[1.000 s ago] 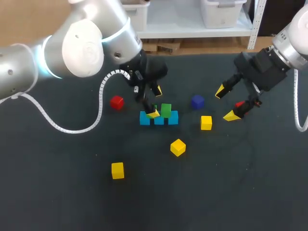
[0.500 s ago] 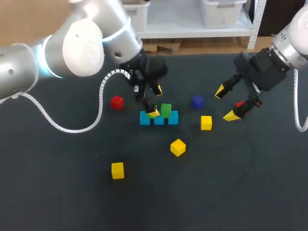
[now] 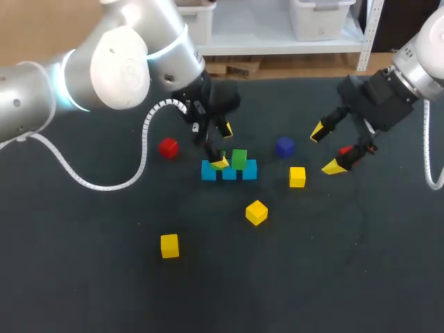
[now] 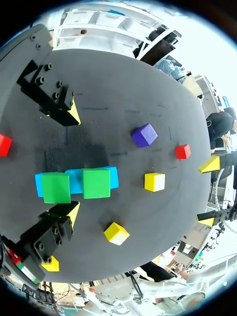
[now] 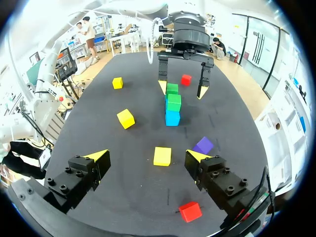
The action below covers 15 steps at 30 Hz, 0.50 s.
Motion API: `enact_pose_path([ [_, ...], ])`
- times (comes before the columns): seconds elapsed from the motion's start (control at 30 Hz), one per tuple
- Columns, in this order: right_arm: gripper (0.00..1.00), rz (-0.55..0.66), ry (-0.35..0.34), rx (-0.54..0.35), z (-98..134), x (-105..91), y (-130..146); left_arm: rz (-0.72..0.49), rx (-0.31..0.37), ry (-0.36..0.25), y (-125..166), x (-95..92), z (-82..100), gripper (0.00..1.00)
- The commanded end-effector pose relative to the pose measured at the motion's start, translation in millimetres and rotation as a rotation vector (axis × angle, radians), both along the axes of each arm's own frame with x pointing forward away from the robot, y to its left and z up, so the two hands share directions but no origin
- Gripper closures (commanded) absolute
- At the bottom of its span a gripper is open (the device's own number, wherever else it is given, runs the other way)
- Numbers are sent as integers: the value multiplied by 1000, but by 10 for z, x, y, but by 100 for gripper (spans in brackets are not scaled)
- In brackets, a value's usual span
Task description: Place the blue cubes, place green cubes on the blue cubes, place the yellow cubes on the green cubes, then place the red cubes on the yellow cubes, and place purple cube on the red cubes.
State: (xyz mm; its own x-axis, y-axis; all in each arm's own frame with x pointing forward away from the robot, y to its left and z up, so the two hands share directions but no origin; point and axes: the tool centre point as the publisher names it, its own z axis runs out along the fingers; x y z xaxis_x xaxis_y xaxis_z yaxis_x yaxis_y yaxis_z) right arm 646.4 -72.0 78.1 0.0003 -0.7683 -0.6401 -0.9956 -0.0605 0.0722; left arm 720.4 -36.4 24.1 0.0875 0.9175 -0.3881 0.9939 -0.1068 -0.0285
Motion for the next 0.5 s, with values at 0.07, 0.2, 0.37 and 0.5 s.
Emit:
enact_pose_path([
  [0.07, 0, 2, 0, 3, -6, 8, 0, -5, 2, 4, -18, 44, -4, 0],
  [0.2, 0, 2, 0, 3, -6, 8, 0, -5, 4, 8, -16, 42, 1, 0],
  [0.37, 0, 2, 0, 3, -6, 8, 0, -17, 3, 10, -5, -8, 39, 0],
  [0.5, 0, 2, 0, 3, -6, 8, 0, -12, -4, 3, 41, -41, 88, 0],
])
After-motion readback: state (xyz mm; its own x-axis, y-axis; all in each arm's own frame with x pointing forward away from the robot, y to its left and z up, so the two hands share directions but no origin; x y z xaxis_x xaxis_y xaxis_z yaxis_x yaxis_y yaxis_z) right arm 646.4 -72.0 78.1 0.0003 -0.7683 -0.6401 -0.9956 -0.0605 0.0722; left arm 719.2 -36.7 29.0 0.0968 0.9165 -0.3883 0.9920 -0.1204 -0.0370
